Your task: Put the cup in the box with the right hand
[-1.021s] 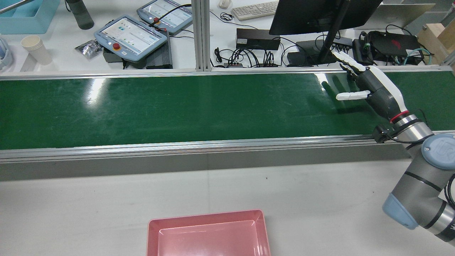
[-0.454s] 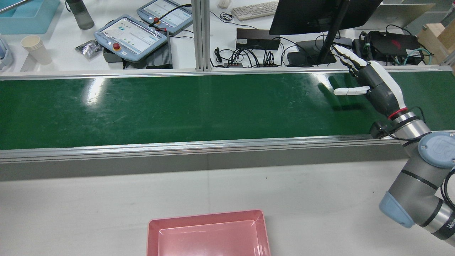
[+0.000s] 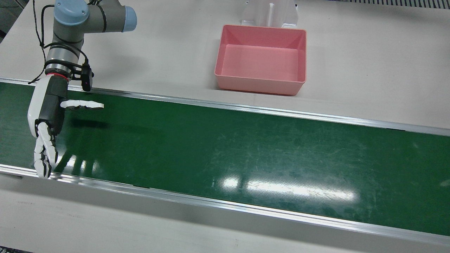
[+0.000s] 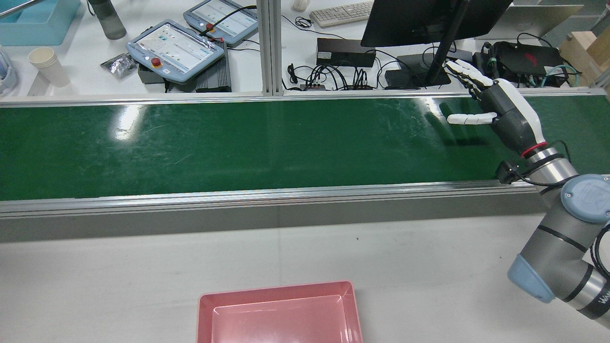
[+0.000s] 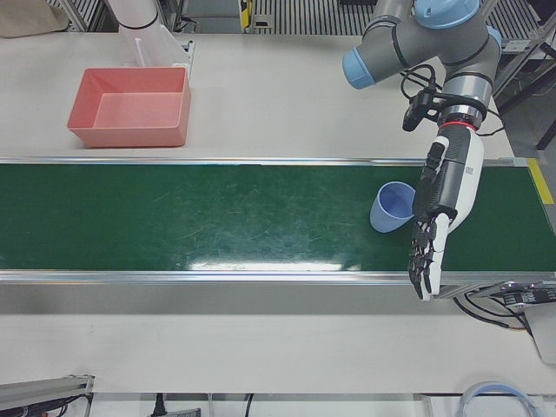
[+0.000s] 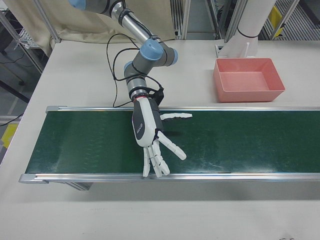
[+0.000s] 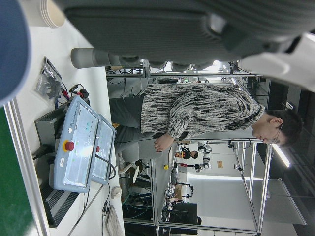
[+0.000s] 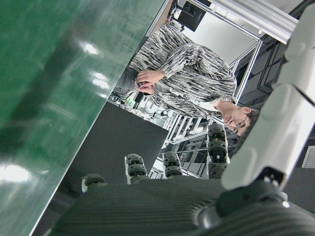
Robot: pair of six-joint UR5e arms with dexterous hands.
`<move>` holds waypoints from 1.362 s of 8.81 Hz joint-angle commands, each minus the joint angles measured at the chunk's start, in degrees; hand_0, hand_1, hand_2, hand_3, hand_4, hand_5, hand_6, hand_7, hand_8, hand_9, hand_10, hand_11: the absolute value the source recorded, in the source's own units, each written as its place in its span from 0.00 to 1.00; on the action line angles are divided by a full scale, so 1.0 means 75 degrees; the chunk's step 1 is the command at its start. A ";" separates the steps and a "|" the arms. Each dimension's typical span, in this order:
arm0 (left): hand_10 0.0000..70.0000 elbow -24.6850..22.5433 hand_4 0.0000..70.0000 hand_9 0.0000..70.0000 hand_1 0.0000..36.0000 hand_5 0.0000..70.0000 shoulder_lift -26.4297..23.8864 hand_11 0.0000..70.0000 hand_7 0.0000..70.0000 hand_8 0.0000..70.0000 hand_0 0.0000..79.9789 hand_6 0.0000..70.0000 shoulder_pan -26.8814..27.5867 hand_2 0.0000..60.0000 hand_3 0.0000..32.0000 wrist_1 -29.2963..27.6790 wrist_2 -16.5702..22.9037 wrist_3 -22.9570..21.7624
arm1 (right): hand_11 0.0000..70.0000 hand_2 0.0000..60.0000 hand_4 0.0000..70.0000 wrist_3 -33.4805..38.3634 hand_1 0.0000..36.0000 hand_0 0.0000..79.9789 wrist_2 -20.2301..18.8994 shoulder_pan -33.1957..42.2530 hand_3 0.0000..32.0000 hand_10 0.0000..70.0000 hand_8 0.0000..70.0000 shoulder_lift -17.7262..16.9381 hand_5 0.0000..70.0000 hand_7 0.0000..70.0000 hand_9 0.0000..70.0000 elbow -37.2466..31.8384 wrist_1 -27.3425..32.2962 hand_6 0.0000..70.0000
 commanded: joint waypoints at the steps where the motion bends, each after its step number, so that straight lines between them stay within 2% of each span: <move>1: 0.00 0.0000 0.00 0.00 0.00 0.00 -0.0002 0.00 0.00 0.00 0.00 0.00 0.0000 0.00 0.00 0.0000 -0.0001 0.0000 | 0.00 0.12 0.00 0.0946 0.27 0.54 0.0125 0.0019 0.68 0.00 0.09 0.0021 0.04 0.22 0.12 -0.0404 0.0047 0.02; 2: 0.00 0.0000 0.00 0.00 0.00 0.00 -0.0002 0.00 0.00 0.00 0.00 0.00 0.0000 0.00 0.00 0.0000 -0.0001 0.0000 | 0.00 0.11 0.00 0.1546 0.28 0.54 0.0091 0.0007 0.76 0.00 0.08 0.0056 0.04 0.21 0.12 -0.0605 0.0000 0.01; 3: 0.00 0.0000 0.00 0.00 0.00 0.00 -0.0002 0.00 0.00 0.00 0.00 0.00 0.0000 0.00 0.00 0.0000 -0.0001 0.0000 | 0.00 0.11 0.00 0.1575 0.30 0.55 0.0079 0.0030 0.79 0.00 0.08 0.0057 0.05 0.21 0.11 -0.0607 0.0000 0.01; 7: 0.00 0.0000 0.00 0.00 0.00 0.00 -0.0002 0.00 0.00 0.00 0.00 0.00 0.0000 0.00 0.00 0.0000 -0.0001 0.0000 | 0.00 0.12 0.00 0.1552 0.34 0.57 0.0067 0.0077 0.84 0.00 0.08 0.0057 0.05 0.21 0.11 -0.0409 -0.0035 0.01; 8: 0.00 0.0000 0.00 0.00 0.00 0.00 -0.0002 0.00 0.00 0.00 0.00 0.00 0.0000 0.00 0.00 0.0000 0.0011 0.0000 | 0.00 0.12 0.00 0.1552 0.35 0.57 0.0067 0.0124 0.82 0.00 0.07 0.0057 0.05 0.22 0.11 -0.0315 -0.0035 0.01; 9: 0.00 0.0000 0.00 0.00 0.00 0.00 -0.0002 0.00 0.00 0.00 0.00 0.00 0.0000 0.00 0.00 0.0000 -0.0001 0.0000 | 0.00 0.11 0.00 0.1541 0.37 0.58 0.0067 0.0171 0.88 0.00 0.07 0.0034 0.05 0.23 0.11 0.0011 -0.0279 0.01; 10: 0.00 0.0000 0.00 0.00 0.00 0.00 -0.0002 0.00 0.00 0.00 0.00 0.00 0.0000 0.00 0.00 0.0000 -0.0001 0.0000 | 0.00 0.10 0.01 0.1564 0.38 0.59 0.0079 0.0160 0.87 0.00 0.07 0.0057 0.05 0.24 0.12 0.0408 -0.0977 0.01; 12: 0.00 0.0000 0.00 0.00 0.00 0.00 -0.0002 0.00 0.00 0.00 0.00 0.00 0.0000 0.00 0.00 0.0000 -0.0001 0.0000 | 0.00 0.09 0.00 0.1541 0.38 0.59 0.0079 0.0160 0.86 0.00 0.07 0.0068 0.05 0.22 0.11 0.0565 -0.1219 0.01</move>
